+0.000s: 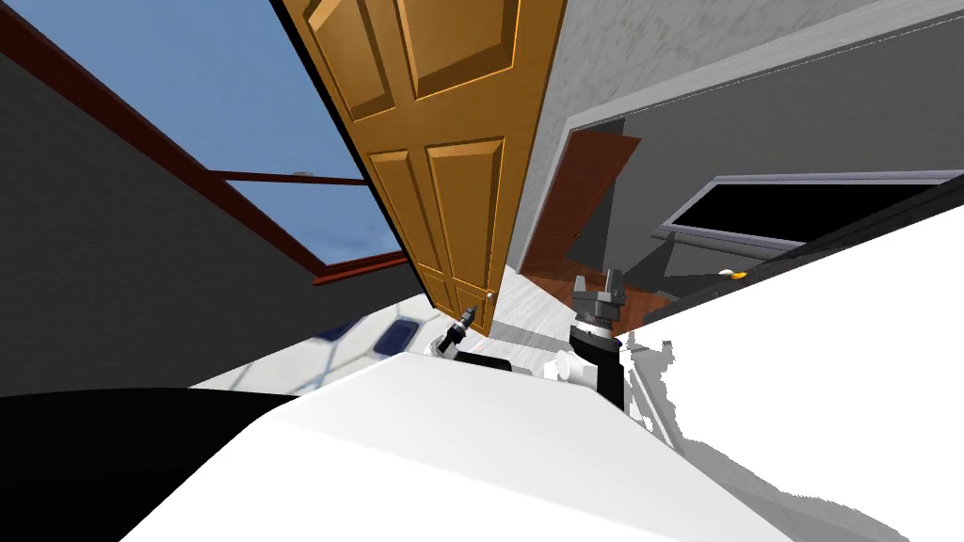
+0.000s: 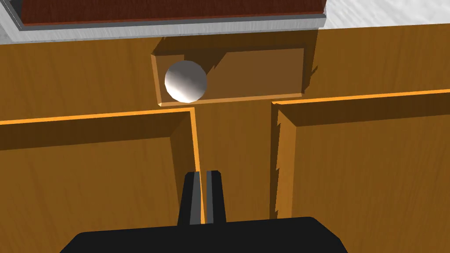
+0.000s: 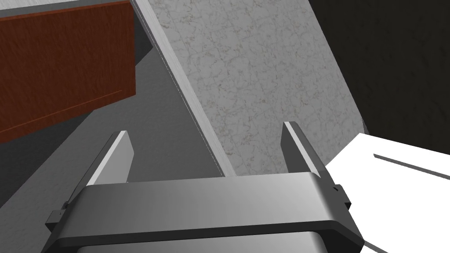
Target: Push the door open
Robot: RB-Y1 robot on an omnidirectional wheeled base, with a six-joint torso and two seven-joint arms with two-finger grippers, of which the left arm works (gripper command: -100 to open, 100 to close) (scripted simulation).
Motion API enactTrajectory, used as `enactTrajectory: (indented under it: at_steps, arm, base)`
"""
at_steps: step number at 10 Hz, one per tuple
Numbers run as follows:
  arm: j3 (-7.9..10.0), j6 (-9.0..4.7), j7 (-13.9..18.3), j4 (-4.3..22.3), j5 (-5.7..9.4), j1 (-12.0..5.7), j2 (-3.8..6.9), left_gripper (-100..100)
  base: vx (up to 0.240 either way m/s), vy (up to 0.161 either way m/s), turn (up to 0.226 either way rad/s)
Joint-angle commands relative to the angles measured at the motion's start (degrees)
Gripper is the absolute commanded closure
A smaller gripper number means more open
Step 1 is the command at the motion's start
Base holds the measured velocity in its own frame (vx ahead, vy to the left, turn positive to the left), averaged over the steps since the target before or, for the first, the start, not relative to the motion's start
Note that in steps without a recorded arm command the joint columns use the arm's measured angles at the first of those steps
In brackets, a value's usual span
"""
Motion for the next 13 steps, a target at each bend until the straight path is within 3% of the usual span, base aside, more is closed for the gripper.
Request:
enactTrajectory:
  at_steps: [1,3,4,9,13]
  arm:
    - [0.01,0.34,0.21,-0.44,0.16,0.06,-0.35,-100]
    - [0.04,0.74,0.47,-0.96,0.38,0.09,-1.26,-100]
    - [0.08,0.39,0.36,-0.41,0.33,-0.1,-1.01,-100]
    - [0.69,-0.28,-0.17,0.08,0.55,-0.14,-0.34,-100]
    - [1.28,-0.96,-0.73,0.55,0.74,-0.19,-0.81,-100]
  base:
    - [-0.252,0.007,0.079]
    - [-0.273,0.044,0.05]
    - [-0.111,0.007,0.005]
    - [0.164,-0.074,-0.022]
    - [0.195,-0.092,-0.028]
